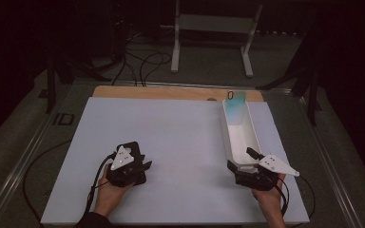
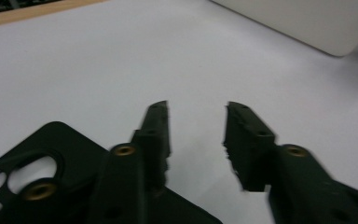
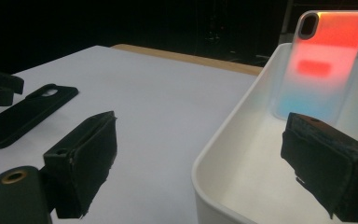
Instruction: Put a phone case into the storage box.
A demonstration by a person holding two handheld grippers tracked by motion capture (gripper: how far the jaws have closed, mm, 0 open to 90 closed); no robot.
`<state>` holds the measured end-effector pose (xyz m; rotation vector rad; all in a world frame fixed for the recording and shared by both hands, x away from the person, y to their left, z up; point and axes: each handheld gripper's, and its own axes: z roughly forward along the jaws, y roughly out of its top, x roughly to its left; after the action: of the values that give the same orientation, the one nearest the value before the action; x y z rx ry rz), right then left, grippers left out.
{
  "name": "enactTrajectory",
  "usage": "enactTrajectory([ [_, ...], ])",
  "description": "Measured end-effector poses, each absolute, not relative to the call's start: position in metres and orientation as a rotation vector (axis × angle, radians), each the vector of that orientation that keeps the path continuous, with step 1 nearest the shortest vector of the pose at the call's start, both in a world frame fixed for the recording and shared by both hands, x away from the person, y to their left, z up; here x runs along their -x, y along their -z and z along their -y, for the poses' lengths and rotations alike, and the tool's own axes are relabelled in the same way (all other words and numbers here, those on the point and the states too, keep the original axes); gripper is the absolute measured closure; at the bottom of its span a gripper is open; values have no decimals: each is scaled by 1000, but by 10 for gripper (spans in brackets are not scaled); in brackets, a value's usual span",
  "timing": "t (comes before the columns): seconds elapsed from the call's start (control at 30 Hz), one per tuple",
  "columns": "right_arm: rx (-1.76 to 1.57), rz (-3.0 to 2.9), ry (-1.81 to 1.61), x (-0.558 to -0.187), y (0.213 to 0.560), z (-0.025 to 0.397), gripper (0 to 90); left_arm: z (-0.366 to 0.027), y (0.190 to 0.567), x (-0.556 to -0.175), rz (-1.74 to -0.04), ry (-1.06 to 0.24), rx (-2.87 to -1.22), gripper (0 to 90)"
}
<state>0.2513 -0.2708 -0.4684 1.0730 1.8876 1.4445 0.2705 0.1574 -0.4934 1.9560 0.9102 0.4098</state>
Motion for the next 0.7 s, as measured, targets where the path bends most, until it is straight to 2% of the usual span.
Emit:
enactTrajectory([
  [0.13,-1074,-1887,-1446,-251,468,271,107,-151,500,-271,-913,-386,-2007,839],
  [0.2,-1072,-1889,-1443,-251,468,271,107,-148,502,-270,-915,-377,-2019,894],
  [0.7,-1067,-1889,-1438,-251,468,271,107,-141,522,-267,-1029,-333,-2128,900],
])
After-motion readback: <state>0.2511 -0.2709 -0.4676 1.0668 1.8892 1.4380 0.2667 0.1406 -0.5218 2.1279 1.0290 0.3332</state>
